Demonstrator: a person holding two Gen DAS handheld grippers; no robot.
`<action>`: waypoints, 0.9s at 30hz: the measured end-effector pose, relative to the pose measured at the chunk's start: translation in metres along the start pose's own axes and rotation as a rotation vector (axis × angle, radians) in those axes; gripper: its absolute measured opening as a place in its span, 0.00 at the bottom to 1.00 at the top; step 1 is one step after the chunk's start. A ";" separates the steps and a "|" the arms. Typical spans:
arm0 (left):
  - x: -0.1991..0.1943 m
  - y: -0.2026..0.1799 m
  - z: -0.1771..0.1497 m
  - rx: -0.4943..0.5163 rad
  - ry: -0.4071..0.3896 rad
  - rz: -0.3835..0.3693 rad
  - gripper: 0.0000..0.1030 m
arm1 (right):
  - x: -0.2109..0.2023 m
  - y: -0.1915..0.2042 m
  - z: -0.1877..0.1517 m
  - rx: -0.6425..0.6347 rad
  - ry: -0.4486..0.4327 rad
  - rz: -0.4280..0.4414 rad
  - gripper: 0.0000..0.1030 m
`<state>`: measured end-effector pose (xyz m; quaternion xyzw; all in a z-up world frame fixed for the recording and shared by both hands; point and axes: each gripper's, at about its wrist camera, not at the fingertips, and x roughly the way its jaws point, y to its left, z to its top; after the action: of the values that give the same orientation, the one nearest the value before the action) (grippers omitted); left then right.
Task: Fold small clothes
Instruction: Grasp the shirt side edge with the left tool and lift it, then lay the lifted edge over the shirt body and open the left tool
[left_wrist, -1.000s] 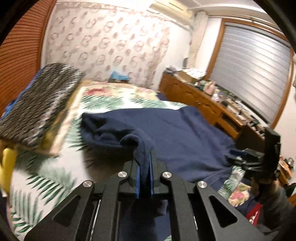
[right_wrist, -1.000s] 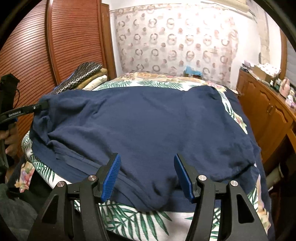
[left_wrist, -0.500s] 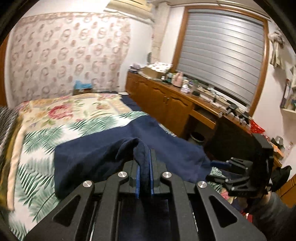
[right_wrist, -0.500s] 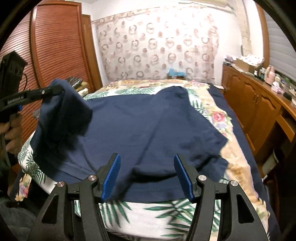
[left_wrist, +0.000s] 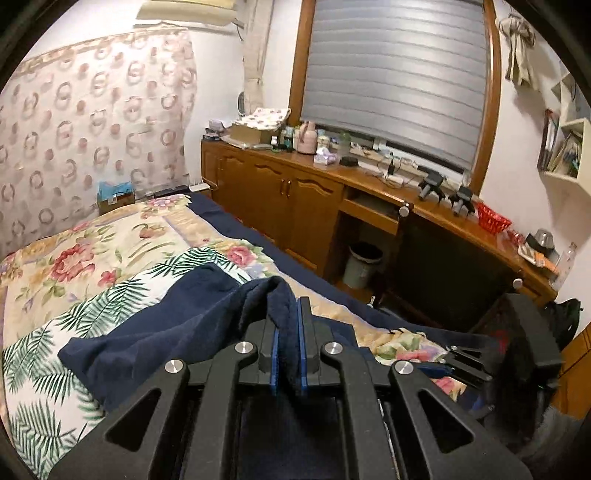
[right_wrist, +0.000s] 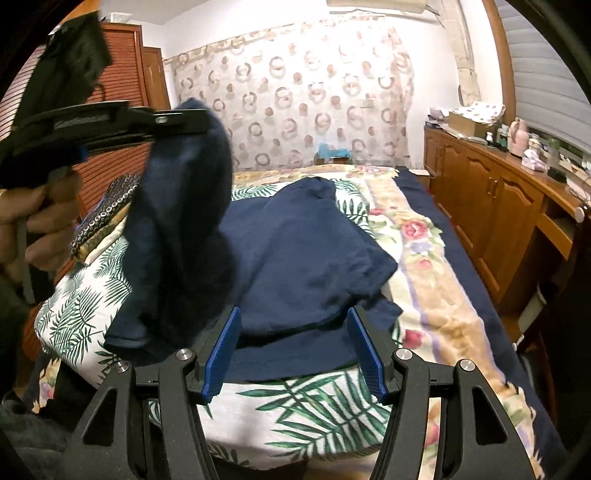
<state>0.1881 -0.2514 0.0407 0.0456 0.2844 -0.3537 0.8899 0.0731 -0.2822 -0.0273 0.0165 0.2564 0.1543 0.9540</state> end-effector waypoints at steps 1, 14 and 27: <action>0.006 0.000 0.000 -0.003 0.015 0.000 0.08 | -0.001 -0.001 -0.001 0.003 -0.002 -0.001 0.60; 0.014 0.026 -0.021 0.011 0.070 0.058 0.44 | 0.006 -0.008 0.005 0.048 0.014 -0.023 0.60; 0.007 0.117 -0.099 -0.060 0.228 0.221 0.44 | 0.048 0.002 0.050 -0.015 0.038 0.012 0.60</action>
<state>0.2217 -0.1405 -0.0590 0.0899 0.3871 -0.2375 0.8864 0.1368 -0.2630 -0.0073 0.0078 0.2731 0.1622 0.9482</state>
